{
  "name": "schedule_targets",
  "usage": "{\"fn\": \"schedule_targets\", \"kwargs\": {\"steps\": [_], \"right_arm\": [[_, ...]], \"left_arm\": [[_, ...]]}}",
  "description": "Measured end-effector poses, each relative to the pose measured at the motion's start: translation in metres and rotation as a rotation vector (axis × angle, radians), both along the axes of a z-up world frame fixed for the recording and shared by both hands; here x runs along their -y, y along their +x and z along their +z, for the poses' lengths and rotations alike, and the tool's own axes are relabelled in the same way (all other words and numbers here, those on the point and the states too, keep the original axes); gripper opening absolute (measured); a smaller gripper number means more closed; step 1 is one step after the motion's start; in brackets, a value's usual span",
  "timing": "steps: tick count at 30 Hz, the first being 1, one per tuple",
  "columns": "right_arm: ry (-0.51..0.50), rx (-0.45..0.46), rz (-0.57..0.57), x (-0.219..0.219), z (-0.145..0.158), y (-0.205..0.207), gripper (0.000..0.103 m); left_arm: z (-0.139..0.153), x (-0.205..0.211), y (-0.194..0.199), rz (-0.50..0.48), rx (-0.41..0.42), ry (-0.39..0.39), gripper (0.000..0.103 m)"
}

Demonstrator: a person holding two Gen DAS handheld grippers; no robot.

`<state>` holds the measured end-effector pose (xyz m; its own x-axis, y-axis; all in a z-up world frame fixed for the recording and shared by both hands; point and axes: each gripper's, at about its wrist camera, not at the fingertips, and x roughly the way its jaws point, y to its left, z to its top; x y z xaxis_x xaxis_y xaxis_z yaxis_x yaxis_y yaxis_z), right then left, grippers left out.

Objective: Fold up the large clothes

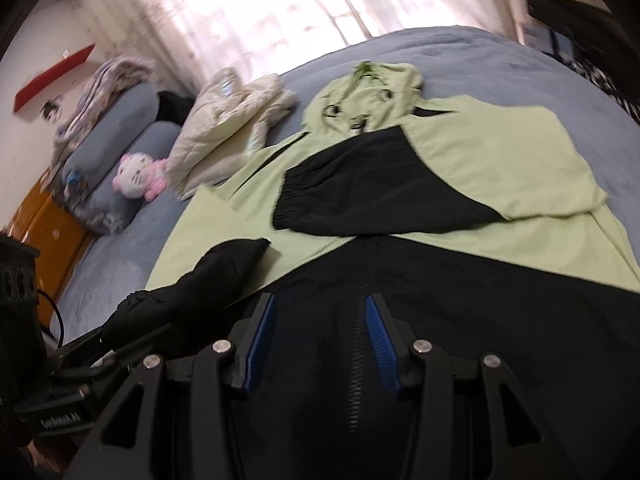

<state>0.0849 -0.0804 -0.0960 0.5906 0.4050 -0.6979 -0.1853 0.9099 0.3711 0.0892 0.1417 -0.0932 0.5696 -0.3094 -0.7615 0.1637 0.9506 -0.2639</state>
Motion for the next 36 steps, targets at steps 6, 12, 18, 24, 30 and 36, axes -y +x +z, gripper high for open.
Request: {"fn": "schedule_targets", "kwargs": {"steps": [6,12,18,24,30,36], "right_arm": [[0.008,0.003,0.092,-0.031,0.010,-0.003,0.057],[0.068,-0.080,0.210,-0.059,0.004,0.002,0.057],[0.166,-0.285,0.319,-0.086,-0.026,0.027,0.057],[0.266,-0.375,0.411,-0.112,-0.047,0.047,0.056],[0.128,-0.231,0.470,-0.128,-0.025,0.043,0.001],[0.050,-0.103,0.432,-0.115,0.008,0.047,0.001]], "left_arm": [[-0.014,-0.024,-0.024,-0.004,-0.028,-0.078,0.081],[-0.032,-0.037,-0.033,-0.008,-0.075,-0.175,0.083],[-0.036,-0.029,-0.042,-0.032,-0.028,-0.098,0.083],[-0.038,-0.020,-0.046,-0.061,-0.014,-0.065,0.083],[-0.033,-0.027,-0.045,-0.051,-0.007,-0.105,0.084],[-0.026,-0.029,-0.048,-0.038,0.024,-0.133,0.084]]}}
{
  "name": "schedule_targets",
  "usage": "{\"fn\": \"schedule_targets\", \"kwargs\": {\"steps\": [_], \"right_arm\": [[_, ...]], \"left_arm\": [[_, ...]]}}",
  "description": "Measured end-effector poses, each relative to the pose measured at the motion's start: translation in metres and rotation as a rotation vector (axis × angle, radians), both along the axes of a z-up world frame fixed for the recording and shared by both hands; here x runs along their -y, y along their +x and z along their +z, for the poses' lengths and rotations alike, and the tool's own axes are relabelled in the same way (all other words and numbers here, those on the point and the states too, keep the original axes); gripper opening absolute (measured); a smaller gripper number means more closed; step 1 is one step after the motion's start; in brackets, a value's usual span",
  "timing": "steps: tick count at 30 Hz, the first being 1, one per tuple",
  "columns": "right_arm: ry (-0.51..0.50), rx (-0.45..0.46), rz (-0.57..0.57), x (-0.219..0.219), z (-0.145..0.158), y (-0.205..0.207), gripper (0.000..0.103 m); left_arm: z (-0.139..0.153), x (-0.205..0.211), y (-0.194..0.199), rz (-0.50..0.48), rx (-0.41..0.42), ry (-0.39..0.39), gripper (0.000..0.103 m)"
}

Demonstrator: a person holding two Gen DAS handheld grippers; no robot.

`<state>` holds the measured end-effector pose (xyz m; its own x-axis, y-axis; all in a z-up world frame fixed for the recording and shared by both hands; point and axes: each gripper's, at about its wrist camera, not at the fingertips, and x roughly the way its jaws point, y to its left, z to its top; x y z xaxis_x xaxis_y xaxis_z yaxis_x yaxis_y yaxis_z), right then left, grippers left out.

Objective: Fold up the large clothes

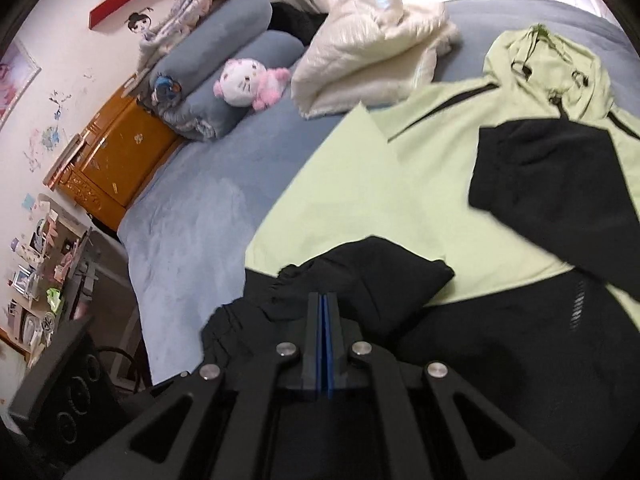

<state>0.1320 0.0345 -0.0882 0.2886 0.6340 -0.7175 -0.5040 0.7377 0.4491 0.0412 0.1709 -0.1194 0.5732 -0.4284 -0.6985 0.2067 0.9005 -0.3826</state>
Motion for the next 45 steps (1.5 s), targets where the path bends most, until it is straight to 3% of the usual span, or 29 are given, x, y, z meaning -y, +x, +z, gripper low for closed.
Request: {"fn": "schedule_targets", "kwargs": {"steps": [5,9,11,13,16,18,19,20,22,23,29,33,34,35,36,37,38,41,45], "right_arm": [[-0.037,0.088,-0.096,0.021,0.015,0.008,0.001],[-0.137,0.259,-0.206,0.041,0.032,0.021,0.001],[-0.225,0.297,-0.275,0.053,0.027,0.037,0.001],[-0.324,0.273,-0.338,0.065,0.014,0.054,0.001],[-0.352,0.168,-0.383,0.082,-0.002,0.064,0.002],[-0.304,0.113,-0.382,0.089,-0.002,0.058,0.010],[-0.281,0.101,-0.362,0.088,-0.001,0.052,0.027],[-0.259,0.095,-0.330,0.086,0.000,0.044,0.054],[-0.240,0.124,-0.258,0.074,0.003,0.024,0.077],[-0.248,0.149,-0.199,0.061,0.004,0.012,0.077],[-0.400,0.209,-0.026,-0.001,-0.019,-0.015,0.077],[-0.539,0.204,-0.043,-0.018,-0.046,-0.004,0.077],[-0.567,0.202,-0.057,-0.018,-0.050,-0.002,0.072],[-0.585,0.200,-0.071,-0.018,-0.051,0.000,0.047],[-0.569,0.184,-0.068,-0.017,-0.051,0.003,0.032],[-0.563,0.186,-0.071,-0.016,-0.047,0.006,0.014],[-0.553,0.221,-0.073,-0.014,-0.036,0.007,0.011],[-0.481,0.387,-0.087,-0.008,0.014,0.007,0.010],[-0.350,0.526,-0.226,0.025,0.085,0.023,0.010]], "left_arm": [[0.001,0.004,-0.005,-0.010,0.000,-0.004,0.084],[0.000,0.004,-0.008,-0.010,0.003,-0.003,0.084],[0.000,0.002,-0.007,-0.002,0.005,-0.008,0.084],[0.000,0.000,-0.007,0.006,0.004,-0.013,0.084],[-0.001,-0.003,-0.008,0.013,0.001,-0.018,0.084],[-0.002,-0.005,-0.008,0.016,0.002,-0.017,0.084],[-0.002,-0.005,-0.008,0.017,0.001,-0.017,0.084],[-0.003,-0.006,-0.007,0.019,-0.002,-0.018,0.084],[-0.004,-0.007,-0.007,0.021,-0.006,-0.023,0.084],[-0.004,-0.008,-0.007,0.025,-0.007,-0.025,0.084],[-0.003,-0.012,-0.006,0.040,-0.007,-0.033,0.084],[-0.003,-0.018,-0.009,0.049,-0.003,-0.018,0.084],[-0.003,-0.020,-0.010,0.055,-0.004,-0.016,0.084],[-0.004,-0.023,-0.010,0.063,-0.006,-0.015,0.084],[-0.004,-0.026,-0.009,0.071,-0.008,-0.014,0.084],[-0.004,-0.029,-0.008,0.083,-0.010,-0.010,0.084],[-0.003,-0.032,-0.007,0.093,-0.009,-0.005,0.084],[0.002,-0.040,0.001,0.126,0.008,0.034,0.084],[0.018,-0.057,0.024,0.211,0.050,0.095,0.084]]}}
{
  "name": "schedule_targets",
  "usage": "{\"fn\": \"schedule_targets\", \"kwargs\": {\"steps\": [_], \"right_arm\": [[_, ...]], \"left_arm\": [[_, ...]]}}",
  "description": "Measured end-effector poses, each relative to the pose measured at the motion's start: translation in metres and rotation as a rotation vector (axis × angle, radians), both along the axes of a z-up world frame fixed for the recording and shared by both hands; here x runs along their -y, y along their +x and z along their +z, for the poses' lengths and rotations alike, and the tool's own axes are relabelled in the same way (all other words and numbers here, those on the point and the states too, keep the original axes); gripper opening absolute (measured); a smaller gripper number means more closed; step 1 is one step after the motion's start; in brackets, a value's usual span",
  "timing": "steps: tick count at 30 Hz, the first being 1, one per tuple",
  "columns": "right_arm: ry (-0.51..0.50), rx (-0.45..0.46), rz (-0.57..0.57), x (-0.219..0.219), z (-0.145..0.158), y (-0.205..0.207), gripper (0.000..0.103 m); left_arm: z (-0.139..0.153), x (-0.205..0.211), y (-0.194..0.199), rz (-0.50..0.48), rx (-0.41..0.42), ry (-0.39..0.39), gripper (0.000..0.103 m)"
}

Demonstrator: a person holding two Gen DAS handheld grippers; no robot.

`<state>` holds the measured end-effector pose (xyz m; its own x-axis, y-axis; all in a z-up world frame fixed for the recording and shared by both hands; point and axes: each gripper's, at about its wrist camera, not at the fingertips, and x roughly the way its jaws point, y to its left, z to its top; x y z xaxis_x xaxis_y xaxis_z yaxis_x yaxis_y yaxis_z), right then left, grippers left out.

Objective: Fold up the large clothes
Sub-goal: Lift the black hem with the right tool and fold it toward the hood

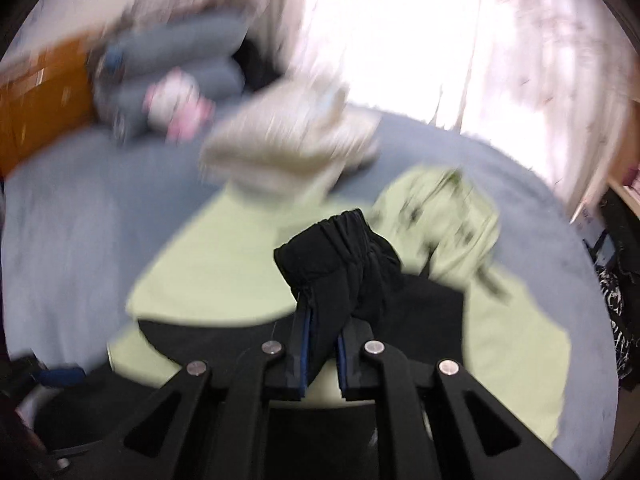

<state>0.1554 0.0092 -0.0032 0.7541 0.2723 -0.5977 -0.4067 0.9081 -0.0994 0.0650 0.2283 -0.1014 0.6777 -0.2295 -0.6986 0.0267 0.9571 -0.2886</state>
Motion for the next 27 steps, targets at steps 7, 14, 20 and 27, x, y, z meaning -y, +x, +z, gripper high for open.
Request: {"fn": "schedule_targets", "kwargs": {"steps": [7,14,20,27], "right_arm": [[0.151,-0.105,-0.330,0.117,-0.028,0.056,0.014],[0.270,-0.528,-0.484,0.216,-0.142,0.056,0.033],[0.461,-0.516,-0.488,0.250,-0.128,0.067,0.066],[0.642,-0.534,-0.465,0.268,-0.139,0.110,0.066]], "left_arm": [[0.006,-0.019,0.029,0.081,0.003,-0.025,0.084],[-0.012,-0.012,0.068,0.025,-0.089,-0.008,0.084],[-0.029,-0.017,0.131,-0.026,-0.169,-0.078,0.084],[-0.056,-0.031,0.208,-0.002,-0.229,-0.158,0.084]]}}
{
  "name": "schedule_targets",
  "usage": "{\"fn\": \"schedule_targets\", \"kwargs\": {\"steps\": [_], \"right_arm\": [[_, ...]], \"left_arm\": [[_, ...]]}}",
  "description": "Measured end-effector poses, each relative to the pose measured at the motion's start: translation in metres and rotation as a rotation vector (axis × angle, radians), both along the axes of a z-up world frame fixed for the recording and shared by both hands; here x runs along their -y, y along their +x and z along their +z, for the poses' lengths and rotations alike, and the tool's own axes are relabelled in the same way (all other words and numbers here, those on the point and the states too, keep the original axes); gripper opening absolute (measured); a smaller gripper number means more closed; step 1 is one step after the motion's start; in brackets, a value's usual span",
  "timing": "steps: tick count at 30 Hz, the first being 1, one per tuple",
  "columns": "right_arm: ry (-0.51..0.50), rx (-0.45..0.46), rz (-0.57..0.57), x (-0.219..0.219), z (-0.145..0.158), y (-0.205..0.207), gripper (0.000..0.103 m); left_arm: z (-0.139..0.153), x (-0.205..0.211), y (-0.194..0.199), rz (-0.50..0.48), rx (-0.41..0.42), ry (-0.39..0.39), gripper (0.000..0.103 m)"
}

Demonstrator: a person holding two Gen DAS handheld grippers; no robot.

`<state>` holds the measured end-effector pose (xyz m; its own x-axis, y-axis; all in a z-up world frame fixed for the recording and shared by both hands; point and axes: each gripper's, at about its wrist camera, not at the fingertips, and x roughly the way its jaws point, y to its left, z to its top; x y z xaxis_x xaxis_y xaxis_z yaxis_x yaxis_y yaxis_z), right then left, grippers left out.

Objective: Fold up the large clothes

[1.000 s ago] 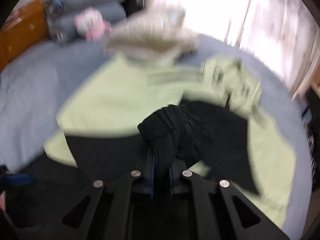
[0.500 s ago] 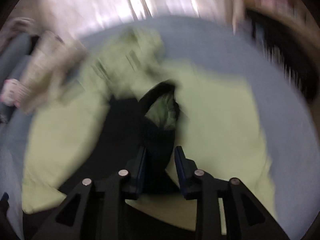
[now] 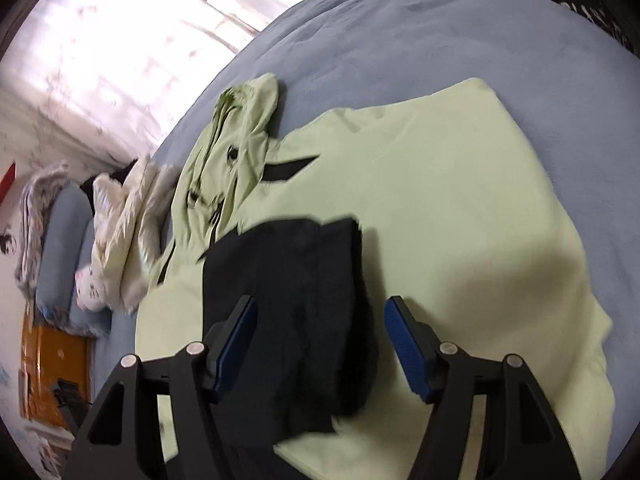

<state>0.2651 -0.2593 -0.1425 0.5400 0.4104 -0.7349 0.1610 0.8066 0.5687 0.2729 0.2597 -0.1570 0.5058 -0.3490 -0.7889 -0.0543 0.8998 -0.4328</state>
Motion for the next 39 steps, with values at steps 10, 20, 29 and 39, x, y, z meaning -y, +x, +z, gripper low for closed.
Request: {"fn": "schedule_targets", "kwargs": {"steps": [10,20,29,39], "right_arm": [[-0.259,0.267,0.142,-0.043,0.042,0.026,0.012],[-0.429,0.044,0.068,-0.042,0.009,0.052,0.030],[-0.377,0.281,0.126,-0.080,0.063,0.001,0.065],[-0.436,0.128,0.329,-0.169,0.005,-0.006,0.065]], "left_arm": [[-0.006,0.018,0.037,0.055,0.077,0.181,0.008],[-0.005,0.017,0.036,0.165,0.099,0.347,0.006],[0.047,0.065,0.012,0.026,0.212,0.235,0.030],[-0.023,0.146,0.015,-0.049,0.103,0.237,0.031]]}}
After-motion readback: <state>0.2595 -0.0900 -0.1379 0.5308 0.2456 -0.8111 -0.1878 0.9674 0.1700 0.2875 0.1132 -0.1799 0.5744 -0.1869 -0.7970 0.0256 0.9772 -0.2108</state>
